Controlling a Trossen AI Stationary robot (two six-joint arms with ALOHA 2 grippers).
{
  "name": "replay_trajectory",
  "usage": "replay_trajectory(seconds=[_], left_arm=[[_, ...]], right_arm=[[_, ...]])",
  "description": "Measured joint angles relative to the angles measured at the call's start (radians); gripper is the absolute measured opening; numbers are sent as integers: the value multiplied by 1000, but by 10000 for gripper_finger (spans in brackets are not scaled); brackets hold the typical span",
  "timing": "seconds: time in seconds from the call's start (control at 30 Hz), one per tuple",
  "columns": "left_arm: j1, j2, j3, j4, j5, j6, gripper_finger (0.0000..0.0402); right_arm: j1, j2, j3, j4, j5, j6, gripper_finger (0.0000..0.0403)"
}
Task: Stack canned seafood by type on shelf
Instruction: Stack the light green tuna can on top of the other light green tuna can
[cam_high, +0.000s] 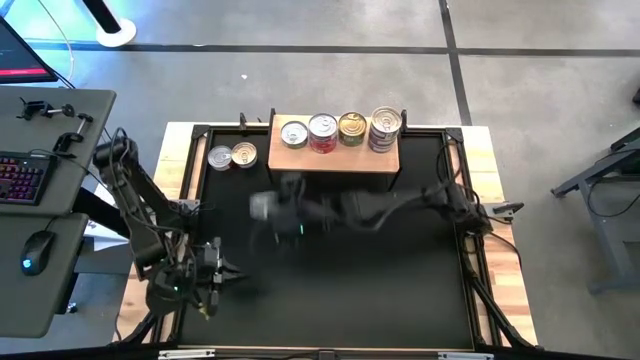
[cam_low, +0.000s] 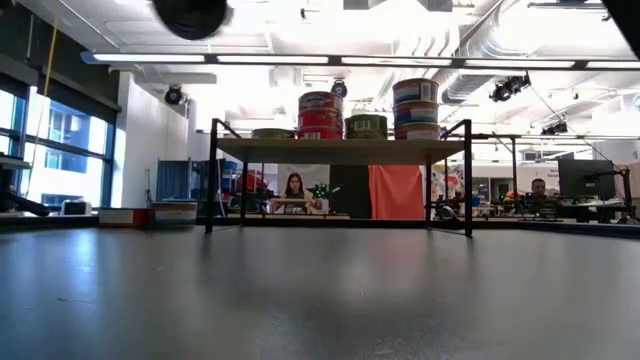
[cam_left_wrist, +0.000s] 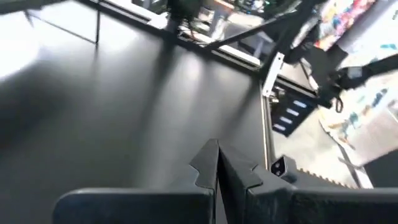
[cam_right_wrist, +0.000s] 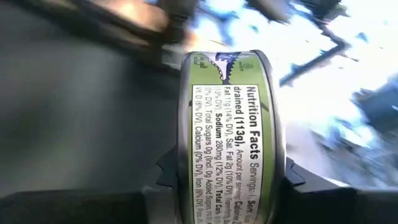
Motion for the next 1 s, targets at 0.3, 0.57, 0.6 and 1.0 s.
replay_trajectory(seconds=[0.3,0.57,0.6,1.0], left_arm=[[77,-38,0,12,308,197,0],[265,-36,0,60,614,353,0],[283,-36,0,72,611,376,0],[410,-35,0,110,604,389,0]], right_arm=[[-243,0,92,-20,227,-110,114],[-324,21,91,-79,207,-125,114],[-324,25,91,-82,194,-125,114],[-359,131,90,-63,217,-395,114]])
